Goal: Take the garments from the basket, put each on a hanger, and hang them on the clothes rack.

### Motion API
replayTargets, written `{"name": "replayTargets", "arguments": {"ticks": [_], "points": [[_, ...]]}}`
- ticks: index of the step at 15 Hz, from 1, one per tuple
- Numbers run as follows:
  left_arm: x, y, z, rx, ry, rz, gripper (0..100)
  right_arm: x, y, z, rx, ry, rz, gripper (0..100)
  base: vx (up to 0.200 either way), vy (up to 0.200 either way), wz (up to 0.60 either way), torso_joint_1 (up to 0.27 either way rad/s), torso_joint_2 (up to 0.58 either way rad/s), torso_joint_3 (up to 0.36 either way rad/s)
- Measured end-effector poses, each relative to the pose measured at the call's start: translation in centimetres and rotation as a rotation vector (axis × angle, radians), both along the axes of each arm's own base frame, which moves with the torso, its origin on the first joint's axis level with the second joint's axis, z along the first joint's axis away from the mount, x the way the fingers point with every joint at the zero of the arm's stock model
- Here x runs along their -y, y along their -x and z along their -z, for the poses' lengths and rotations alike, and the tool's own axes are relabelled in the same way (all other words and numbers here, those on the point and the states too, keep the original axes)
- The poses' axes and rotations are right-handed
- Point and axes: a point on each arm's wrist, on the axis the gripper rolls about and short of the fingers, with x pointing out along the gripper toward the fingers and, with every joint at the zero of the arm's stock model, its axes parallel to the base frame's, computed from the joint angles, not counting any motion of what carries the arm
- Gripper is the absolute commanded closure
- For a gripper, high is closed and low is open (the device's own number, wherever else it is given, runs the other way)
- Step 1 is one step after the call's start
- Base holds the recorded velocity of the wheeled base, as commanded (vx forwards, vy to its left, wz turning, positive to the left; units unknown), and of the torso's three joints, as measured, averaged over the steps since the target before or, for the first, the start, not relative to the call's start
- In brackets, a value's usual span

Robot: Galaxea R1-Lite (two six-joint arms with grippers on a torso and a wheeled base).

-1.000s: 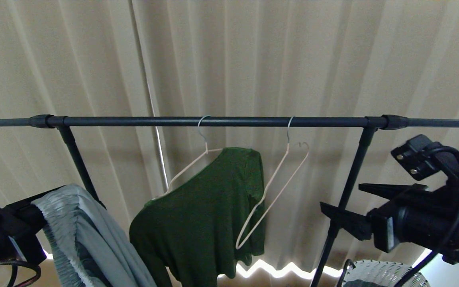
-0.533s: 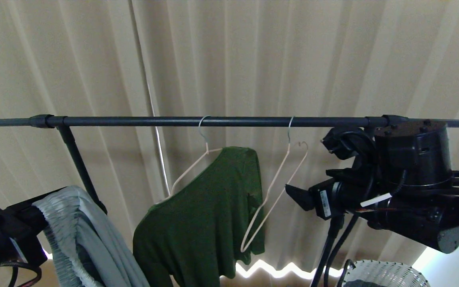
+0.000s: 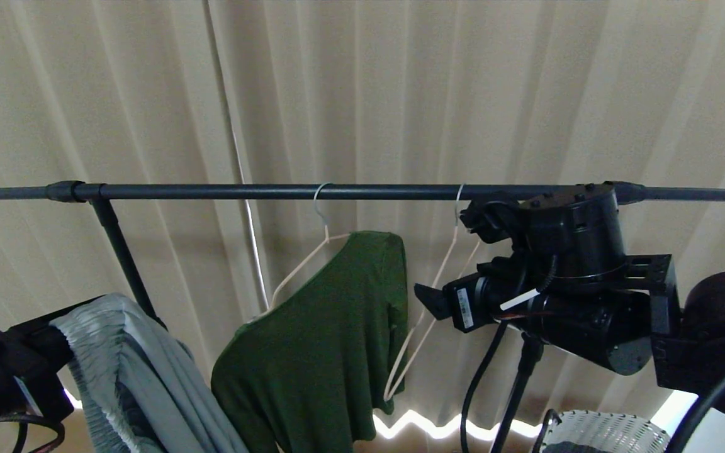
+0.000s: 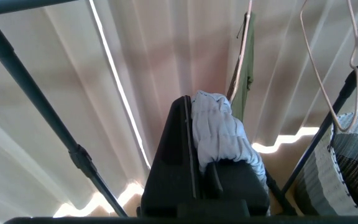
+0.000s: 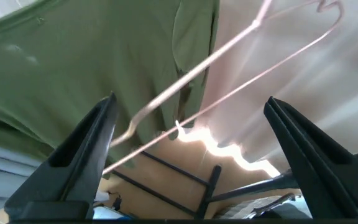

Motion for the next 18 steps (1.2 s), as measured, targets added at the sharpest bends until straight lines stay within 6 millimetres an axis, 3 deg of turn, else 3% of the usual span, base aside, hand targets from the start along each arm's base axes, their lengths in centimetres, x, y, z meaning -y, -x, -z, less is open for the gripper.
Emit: {"name": "replayTargets", "arguments": {"ticks": [5, 14, 18], "points": [[0.0, 0.1, -0.1, 0.005, 0.001, 0.000, 100, -0.3, -0.5, 1.6, -0.026, 0.061, 0.048, 0, 0.000, 0.000, 0.00, 0.000, 0.00, 0.000], [0.0, 0.1, 0.0, 0.003, 0.001, 0.000, 100, 2.7, 0.2, 2.4, -0.078, 0.080, 0.122, 0, 0.000, 0.000, 0.00, 0.000, 0.00, 0.000], [0.0, 0.2, 0.0, 0.005, 0.001, 0.000, 100, 2.8, -0.1, 2.7, -0.095, 0.050, 0.153, 0, 0.000, 0.000, 0.00, 0.000, 0.00, 0.000]]}}
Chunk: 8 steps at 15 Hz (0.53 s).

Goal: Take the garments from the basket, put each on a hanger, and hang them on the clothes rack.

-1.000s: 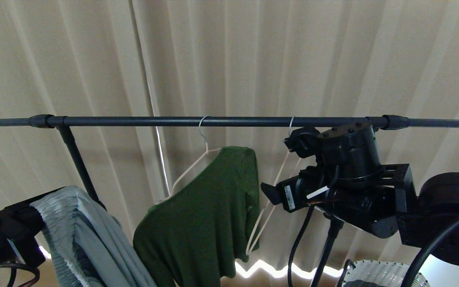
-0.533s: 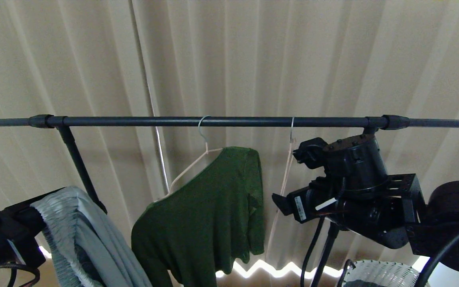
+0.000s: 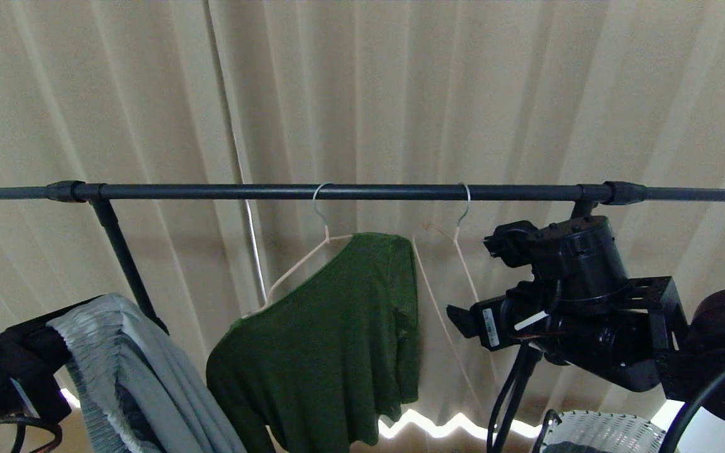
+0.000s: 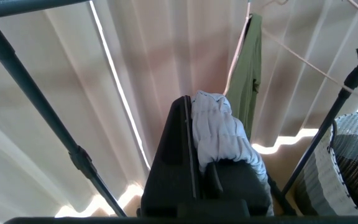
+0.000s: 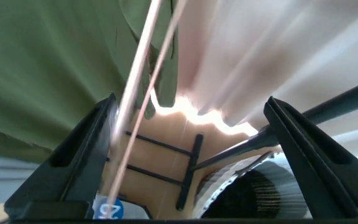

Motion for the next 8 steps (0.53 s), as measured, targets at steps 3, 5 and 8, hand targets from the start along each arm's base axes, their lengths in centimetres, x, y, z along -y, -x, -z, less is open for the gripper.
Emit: {"name": "replayTargets", "arguments": {"ticks": [3, 5, 8], "points": [[0.0, 0.1, 0.0, 0.004, 0.002, 0.000, 100, -0.3, -0.4, 0.5, -0.011, -0.013, 0.013, 0, 0.000, 0.000, 0.00, 0.000, 0.00, 0.000], [0.0, 0.1, -0.1, 0.006, 0.003, 0.000, 100, -0.7, -0.9, 0.8, -0.016, -0.010, 0.013, 0, 0.000, 0.000, 0.00, 0.000, 0.00, 0.000], [0.0, 0.2, -0.2, 0.013, 0.004, 0.000, 100, -1.0, -1.3, 1.4, -0.026, 0.009, 0.023, 100, 0.000, 0.000, 0.00, 0.000, 0.00, 0.000]]}}
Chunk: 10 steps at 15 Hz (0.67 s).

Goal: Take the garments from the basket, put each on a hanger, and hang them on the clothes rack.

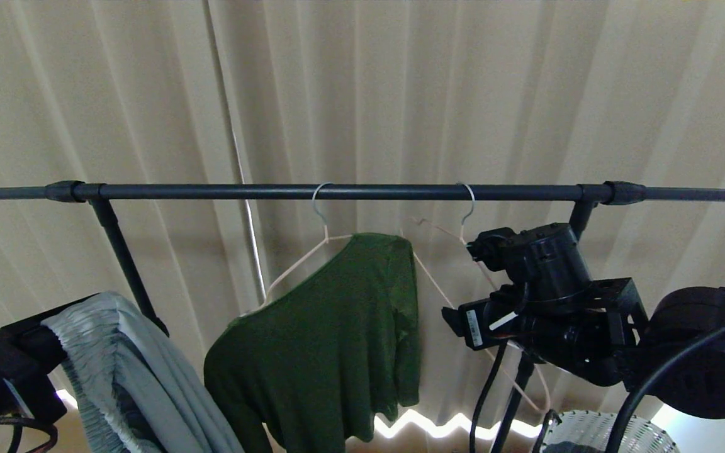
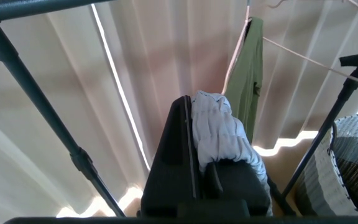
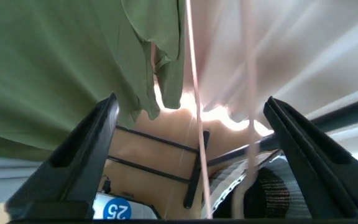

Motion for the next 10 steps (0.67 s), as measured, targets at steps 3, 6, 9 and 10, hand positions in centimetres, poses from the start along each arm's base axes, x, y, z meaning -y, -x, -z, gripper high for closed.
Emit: {"name": "replayTargets", "arguments": {"ticks": [3, 6, 9, 10], "points": [[0.0, 0.1, 0.0, 0.004, 0.001, 0.000, 100, 0.0, -0.1, 0.1, 0.000, 0.008, 0.011, 100, 0.000, 0.000, 0.00, 0.000, 0.00, 0.000], [0.0, 0.2, -0.1, 0.010, 0.000, 0.000, 100, 0.3, 0.0, -0.2, 0.008, 0.005, 0.016, 100, 0.000, 0.000, 0.00, 0.000, 0.00, 0.000], [-0.1, 0.3, -0.1, 0.013, 0.001, 0.000, 100, 0.7, 0.4, -1.1, 0.030, -0.010, 0.021, 100, 0.000, 0.000, 0.00, 0.000, 0.00, 0.000], [-0.1, 0.3, -0.1, 0.012, -0.001, 0.001, 100, 0.8, 0.5, -1.4, 0.040, -0.012, 0.026, 100, 0.000, 0.000, 0.00, 0.000, 0.00, 0.000]]}}
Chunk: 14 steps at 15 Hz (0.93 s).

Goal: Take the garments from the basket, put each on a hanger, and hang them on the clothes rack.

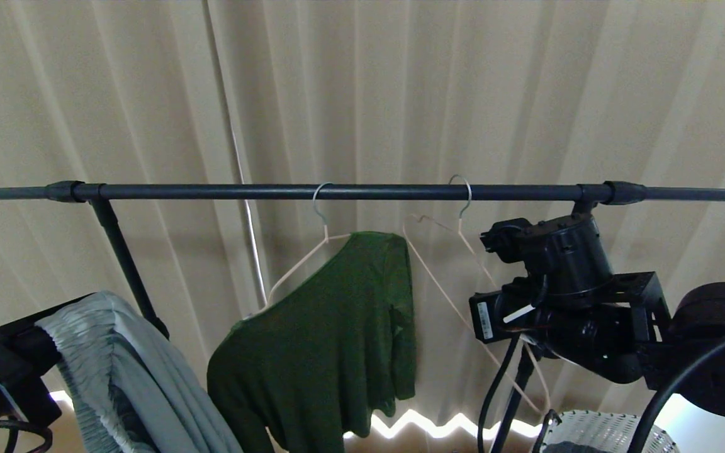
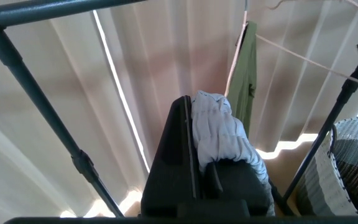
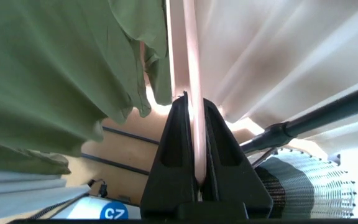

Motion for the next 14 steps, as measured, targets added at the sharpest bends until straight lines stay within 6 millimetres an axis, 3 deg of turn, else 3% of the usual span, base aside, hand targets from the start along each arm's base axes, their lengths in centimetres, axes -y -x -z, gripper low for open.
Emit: {"name": "replayTargets", "arguments": {"ticks": [5, 12, 14], "points": [[0.2, 0.1, 0.3, -0.009, -0.002, 0.017, 100, 1.3, 1.5, -2.4, 0.069, -0.043, 0.012, 100, 0.000, 0.000, 0.00, 0.000, 0.00, 0.000], [0.2, 0.2, 0.5, -0.014, 0.000, 0.015, 100, 2.9, 3.5, -2.8, 0.083, -0.054, 0.011, 100, 0.000, 0.000, 0.00, 0.000, 0.00, 0.000], [0.2, 0.2, 0.5, -0.014, 0.000, 0.014, 100, 3.0, 3.8, -2.8, 0.084, -0.054, 0.011, 100, -0.200, 0.000, 0.00, 0.000, 0.00, 0.010]]}}
